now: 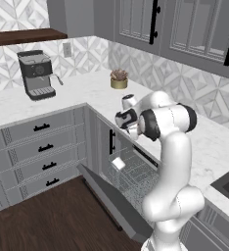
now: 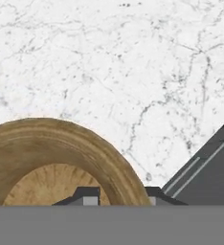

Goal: Pick up the cup and bowl from the counter, place them in the dishwasher, and close the dishwasher door.

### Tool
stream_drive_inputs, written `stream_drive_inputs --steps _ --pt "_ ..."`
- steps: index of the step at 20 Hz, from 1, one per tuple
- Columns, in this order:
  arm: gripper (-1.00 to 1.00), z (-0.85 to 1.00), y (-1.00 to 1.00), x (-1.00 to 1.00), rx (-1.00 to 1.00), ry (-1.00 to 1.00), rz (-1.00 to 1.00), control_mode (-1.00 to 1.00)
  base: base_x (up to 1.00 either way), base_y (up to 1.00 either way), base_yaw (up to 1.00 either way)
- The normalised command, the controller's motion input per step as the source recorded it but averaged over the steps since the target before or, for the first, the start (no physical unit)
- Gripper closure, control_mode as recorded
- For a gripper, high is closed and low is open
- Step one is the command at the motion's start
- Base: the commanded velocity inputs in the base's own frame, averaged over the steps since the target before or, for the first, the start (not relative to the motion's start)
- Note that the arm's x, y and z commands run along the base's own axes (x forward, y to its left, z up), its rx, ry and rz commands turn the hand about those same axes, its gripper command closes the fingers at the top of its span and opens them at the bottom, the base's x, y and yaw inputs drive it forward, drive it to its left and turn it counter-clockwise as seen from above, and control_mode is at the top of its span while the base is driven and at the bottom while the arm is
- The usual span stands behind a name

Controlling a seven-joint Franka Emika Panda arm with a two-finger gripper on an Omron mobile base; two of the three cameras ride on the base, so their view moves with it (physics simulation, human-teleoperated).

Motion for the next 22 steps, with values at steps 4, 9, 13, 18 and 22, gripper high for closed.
stream_drive_inputs --steps 4,9,13,18,22 --pt "1.0 -0.04 0.48 -0.97 0.0 -0.14 0.0 -1.0 0.0 0.0 0.0" --pt "1.0 -0.24 0.42 -1.0 0.0 -0.11 -0.01 -1.0 0.0 0.0 0.0" --pt "1.0 -0.45 0.41 -1.0 0.0 -0.01 -0.02 -1.0 0.0 0.0 0.0" --pt "1.0 -0.67 0.43 -0.86 0.0 0.01 -0.05 -1.0 0.0 0.0 0.0" --pt "1.0 -0.88 0.27 -0.12 0.0 0.1 -0.11 -1.0 0.0 0.0 0.0"
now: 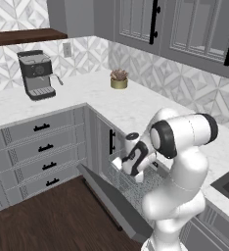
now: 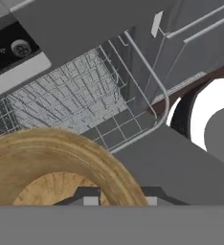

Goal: Pick up the cup and bowl from the counter, place them in the dishwasher, and close the dishwasher door.

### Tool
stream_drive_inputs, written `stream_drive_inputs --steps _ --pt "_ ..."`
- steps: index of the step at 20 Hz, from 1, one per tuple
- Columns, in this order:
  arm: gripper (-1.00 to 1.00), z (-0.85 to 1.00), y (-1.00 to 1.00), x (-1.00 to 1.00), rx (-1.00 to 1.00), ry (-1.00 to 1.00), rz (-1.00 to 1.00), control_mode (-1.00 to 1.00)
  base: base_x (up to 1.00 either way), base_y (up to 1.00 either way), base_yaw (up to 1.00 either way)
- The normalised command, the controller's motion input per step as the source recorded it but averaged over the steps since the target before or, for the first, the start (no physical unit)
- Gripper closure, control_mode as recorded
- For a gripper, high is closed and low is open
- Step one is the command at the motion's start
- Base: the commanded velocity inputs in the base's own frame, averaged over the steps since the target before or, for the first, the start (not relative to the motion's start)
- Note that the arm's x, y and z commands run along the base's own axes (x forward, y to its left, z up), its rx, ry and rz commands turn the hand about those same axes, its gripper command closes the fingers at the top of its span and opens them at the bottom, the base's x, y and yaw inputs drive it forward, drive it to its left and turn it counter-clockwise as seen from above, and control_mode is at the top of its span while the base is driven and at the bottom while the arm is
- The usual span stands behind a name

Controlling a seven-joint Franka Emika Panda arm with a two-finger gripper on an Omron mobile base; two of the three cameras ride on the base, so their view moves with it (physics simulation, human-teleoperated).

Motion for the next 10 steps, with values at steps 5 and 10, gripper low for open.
stream_drive_inputs --steps 5,10 --pt "1.0 -0.91 0.06 0.2 0.0 0.11 -0.17 -1.0 0.0 0.0 0.0" --pt "1.0 -0.81 0.0 0.28 0.0 0.05 -0.21 -1.0 0.0 0.0 0.0"
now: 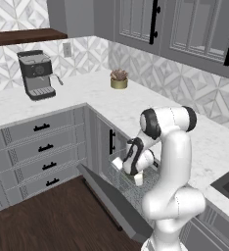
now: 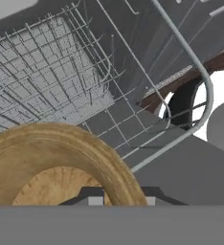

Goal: Pick up the cup and bowl from the counter, place them in the dishwasher, and close the dishwasher door.

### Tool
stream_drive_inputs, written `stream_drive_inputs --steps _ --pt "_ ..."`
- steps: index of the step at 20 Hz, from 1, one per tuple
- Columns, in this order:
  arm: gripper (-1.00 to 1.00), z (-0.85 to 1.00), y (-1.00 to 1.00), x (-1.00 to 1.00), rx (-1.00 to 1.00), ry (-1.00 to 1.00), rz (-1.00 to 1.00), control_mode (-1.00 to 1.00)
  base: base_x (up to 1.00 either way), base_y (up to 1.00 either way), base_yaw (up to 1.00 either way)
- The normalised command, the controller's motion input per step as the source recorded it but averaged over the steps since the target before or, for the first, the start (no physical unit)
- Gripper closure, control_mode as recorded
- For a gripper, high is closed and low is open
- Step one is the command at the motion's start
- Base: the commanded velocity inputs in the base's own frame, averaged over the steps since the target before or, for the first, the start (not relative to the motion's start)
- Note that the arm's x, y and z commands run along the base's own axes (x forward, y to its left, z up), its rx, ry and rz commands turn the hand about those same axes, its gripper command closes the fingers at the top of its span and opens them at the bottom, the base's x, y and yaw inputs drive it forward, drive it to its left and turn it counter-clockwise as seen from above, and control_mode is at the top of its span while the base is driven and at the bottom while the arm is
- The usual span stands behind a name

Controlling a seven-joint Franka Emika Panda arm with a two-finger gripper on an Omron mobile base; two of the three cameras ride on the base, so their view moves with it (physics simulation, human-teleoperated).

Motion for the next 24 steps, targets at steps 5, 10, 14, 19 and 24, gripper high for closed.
stream_drive_inputs --steps 5,10,14,19,24 --pt "1.0 -0.71 0.03 0.08 0.0 0.0 -0.26 -1.0 0.0 0.0 0.0" --pt "1.0 -0.51 0.0 0.06 -0.02 0.0 -0.3 -1.0 0.0 0.0 0.0" --pt "-1.0 -0.37 0.0 0.04 -0.03 -0.03 -0.32 -1.0 0.0 0.0 0.0" --pt "-1.0 -0.24 0.08 0.0 -0.01 -0.02 -0.25 -1.0 0.0 0.0 0.0" --pt "-1.0 0.0 0.15 -0.02 -0.02 -0.11 -0.17 -1.0 0.0 0.0 0.0"
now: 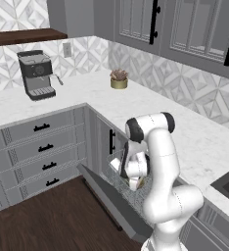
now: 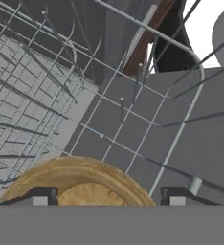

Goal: Pick up the cup and bowl from the counter, place them in the dishwasher, and close the dishwasher door.

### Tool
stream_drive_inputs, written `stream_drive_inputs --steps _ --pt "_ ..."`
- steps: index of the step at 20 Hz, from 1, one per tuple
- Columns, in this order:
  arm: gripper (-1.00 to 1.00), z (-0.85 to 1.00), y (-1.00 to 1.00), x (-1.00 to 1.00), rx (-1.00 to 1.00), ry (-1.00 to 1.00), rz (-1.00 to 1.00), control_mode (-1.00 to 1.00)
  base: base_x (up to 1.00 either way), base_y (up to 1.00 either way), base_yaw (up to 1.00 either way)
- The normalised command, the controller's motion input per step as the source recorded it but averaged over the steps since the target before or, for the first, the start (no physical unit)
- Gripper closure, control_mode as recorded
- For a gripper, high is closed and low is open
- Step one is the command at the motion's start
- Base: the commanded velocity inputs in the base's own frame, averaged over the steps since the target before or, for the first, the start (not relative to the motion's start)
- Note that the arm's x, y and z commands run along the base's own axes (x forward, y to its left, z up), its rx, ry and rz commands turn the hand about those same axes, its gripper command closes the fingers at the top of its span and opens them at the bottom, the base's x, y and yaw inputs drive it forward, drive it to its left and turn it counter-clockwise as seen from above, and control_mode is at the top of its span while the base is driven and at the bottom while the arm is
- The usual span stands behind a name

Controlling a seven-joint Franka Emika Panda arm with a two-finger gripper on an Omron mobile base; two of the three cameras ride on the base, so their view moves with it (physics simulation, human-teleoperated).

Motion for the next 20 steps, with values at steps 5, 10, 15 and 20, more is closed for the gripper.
stream_drive_inputs --steps 5,10,15,20 --pt "-1.0 0.06 0.17 0.0 -0.05 -0.14 -0.15 -1.0 0.0 0.0 0.0" --pt "-1.0 0.62 0.26 -0.24 -0.01 -0.17 -0.09 -1.0 0.0 0.0 0.0" --pt "-1.0 0.99 0.25 -0.16 0.0 -0.07 -0.04 -1.0 0.0 0.0 0.0" --pt "-1.0 0.74 0.52 -0.44 0.0 0.0 0.0 -1.0 0.0 0.0 0.0"
